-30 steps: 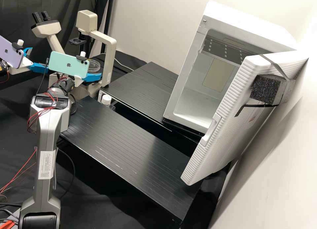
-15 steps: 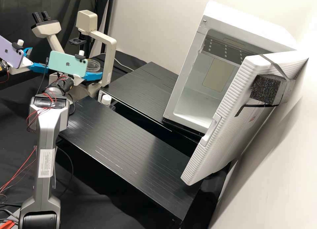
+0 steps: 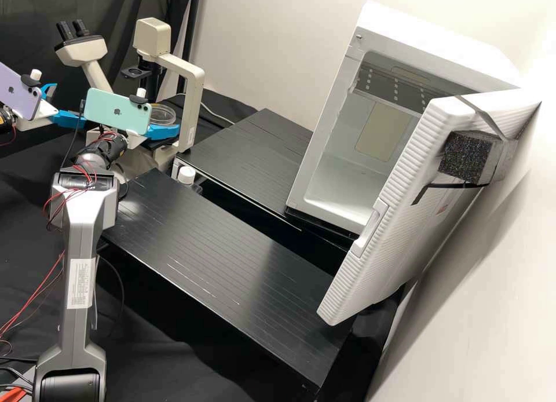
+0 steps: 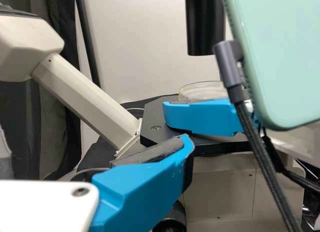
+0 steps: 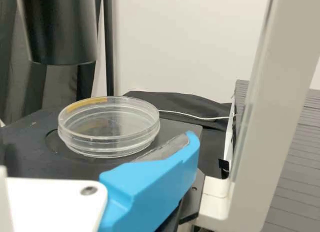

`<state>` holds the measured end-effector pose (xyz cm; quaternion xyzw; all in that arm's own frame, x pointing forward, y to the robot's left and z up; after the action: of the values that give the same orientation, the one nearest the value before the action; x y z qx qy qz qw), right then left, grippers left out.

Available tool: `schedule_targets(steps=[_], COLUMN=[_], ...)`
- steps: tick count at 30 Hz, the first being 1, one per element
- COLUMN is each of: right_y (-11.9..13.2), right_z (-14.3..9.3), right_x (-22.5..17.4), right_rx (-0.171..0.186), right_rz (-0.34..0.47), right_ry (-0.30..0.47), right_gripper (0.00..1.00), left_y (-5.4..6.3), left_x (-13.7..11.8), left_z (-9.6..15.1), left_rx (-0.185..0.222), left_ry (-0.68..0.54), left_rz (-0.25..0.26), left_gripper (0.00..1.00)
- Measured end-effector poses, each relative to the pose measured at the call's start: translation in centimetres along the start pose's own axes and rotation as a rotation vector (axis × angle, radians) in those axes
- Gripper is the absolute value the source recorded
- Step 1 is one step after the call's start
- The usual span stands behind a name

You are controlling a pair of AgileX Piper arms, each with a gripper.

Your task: Return the petri dish to the incubator.

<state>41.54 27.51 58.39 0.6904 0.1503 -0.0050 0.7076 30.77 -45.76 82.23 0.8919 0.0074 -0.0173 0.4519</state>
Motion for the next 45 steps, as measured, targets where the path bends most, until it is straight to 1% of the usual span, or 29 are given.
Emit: schedule_targets(steps=[5, 8, 9, 11, 12, 15, 21, 27, 28, 30, 32, 36, 40, 43, 45], right_y=[0.2, 0.2, 0.2, 0.1, 0.1, -0.1, -0.2, -0.2, -0.2, -0.2, -0.3, -0.3, -0.3, -0.3, -0.3], right_z=[0.3, 0.7, 0.7, 1.0, 1.0, 1.2, 1.1, 1.0, 1.0, 1.0, 1.0, 0.9, 0.9, 0.8, 0.8], right_x=[0.6, 0.9, 1.0, 1.3, 1.3, 1.6, 2.0, 2.3, 2.3, 2.3, 2.3, 2.3, 2.4, 2.4, 2.4], right_rx=[0.007, 0.023, 0.022, 0.007, 0.009, -0.001, -0.033, -0.056, -0.052, -0.058, -0.049, -0.050, -0.037, -0.049, -0.067], right_rz=[0.000, -0.005, -0.005, -0.005, -0.007, -0.006, -0.012, -0.020, -0.026, -0.033, -0.037, -0.046, -0.054, -0.063, -0.065], right_ry=[-0.004, -0.017, -0.018, -0.028, -0.033, -0.052, -0.071, -0.089, -0.091, -0.096, -0.102, -0.102, -0.105, -0.106, -0.104], right_gripper=[1.00, 1.00, 1.00, 1.00, 1.00, 1.00, 1.00, 1.00, 0.00, 0.00, 0.00, 0.00, 0.00, 0.00, 0.00], left_y=[0.0, 0.0, 0.0, 0.0, 0.0, 0.0, 0.0, 0.0, 0.0, 0.0, 0.0, 0.0, 0.0, 0.0, 0.0], left_x=[0.0, 0.0, 0.0, 0.0, 0.0, 0.0, 0.0, 0.0, 0.0, 0.0, 0.0, 0.0, 0.0, 0.0, 0.0], left_z=[0.0, 0.0, 0.0, 0.0, 0.0, 0.0, 0.0, 0.0, 0.0, 0.0, 0.0, 0.0, 0.0, 0.0, 0.0], left_rx=[0.000, 0.000, 0.000, 0.000, 0.000, 0.000, 0.000, 0.000, 0.000, 0.000, 0.000, 0.000, 0.000, 0.000, 0.000], left_ry=[0.000, 0.000, 0.000, 0.000, 0.000, 0.000, 0.000, 0.000, 0.000, 0.000, 0.000, 0.000, 0.000, 0.000, 0.000], left_rz=[0.000, 0.000, 0.000, 0.000, 0.000, 0.000, 0.000, 0.000, 0.000, 0.000, 0.000, 0.000, 0.000, 0.000, 0.000], left_gripper=[1.00, 1.00, 1.00, 1.00, 1.00, 1.00, 1.00, 1.00, 1.00, 1.00, 1.00, 1.00, 1.00, 1.00, 1.00])
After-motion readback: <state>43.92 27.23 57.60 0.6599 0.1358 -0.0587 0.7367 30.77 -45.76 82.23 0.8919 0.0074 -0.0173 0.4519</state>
